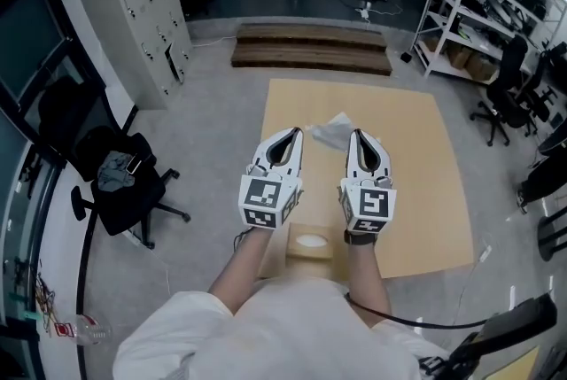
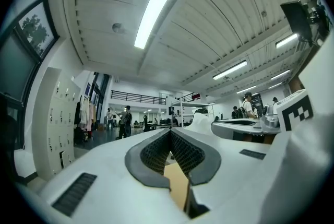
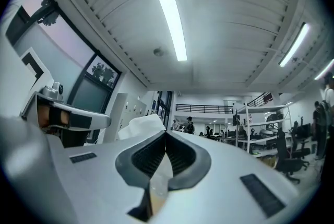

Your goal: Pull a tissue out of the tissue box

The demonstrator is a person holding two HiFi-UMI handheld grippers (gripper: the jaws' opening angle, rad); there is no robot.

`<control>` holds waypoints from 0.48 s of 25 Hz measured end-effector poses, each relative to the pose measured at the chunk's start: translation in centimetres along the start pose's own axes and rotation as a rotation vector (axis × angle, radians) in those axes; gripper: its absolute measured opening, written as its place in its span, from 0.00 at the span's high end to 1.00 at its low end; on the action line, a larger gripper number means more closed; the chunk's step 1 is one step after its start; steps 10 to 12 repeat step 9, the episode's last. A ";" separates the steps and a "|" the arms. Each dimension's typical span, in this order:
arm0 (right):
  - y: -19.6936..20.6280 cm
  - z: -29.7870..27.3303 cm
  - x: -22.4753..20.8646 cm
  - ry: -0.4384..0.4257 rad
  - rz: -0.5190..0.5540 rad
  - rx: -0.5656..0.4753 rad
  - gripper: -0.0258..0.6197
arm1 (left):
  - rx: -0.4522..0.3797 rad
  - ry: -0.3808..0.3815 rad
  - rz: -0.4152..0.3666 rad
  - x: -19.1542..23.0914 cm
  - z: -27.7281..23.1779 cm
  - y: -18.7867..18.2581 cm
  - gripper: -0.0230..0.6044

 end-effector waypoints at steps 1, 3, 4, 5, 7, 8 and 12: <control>-0.1 0.1 0.1 -0.003 -0.001 -0.002 0.96 | 0.010 0.000 -0.009 -0.1 0.0 0.1 0.96; -0.1 0.0 0.5 -0.009 0.003 -0.004 0.96 | 0.027 0.002 -0.034 0.0 0.2 0.5 0.96; -0.1 -0.1 0.7 -0.011 0.008 -0.004 0.96 | 0.031 0.005 -0.042 0.0 0.3 0.6 0.96; -0.1 -0.1 0.8 -0.011 0.012 -0.005 0.96 | 0.031 0.009 -0.044 0.0 0.3 0.7 0.96; 0.0 -0.3 1.0 -0.008 0.020 -0.004 0.96 | 0.029 0.013 -0.036 0.1 0.3 0.9 0.96; 0.1 -0.3 1.1 -0.006 0.023 -0.002 0.96 | 0.029 0.011 -0.032 0.2 0.3 1.0 0.96; 0.2 -0.3 1.2 -0.005 0.026 -0.001 0.96 | 0.029 0.009 -0.027 0.3 0.3 1.0 0.96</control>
Point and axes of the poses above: the fingertips, and each gripper's own axes: z backward along the fingers, x to its left, y out of its underside, the point moved 8 cm from there along z, backward along the fingers, and after that the axes turned 6 degrees about -z, right-handed, at the moved point
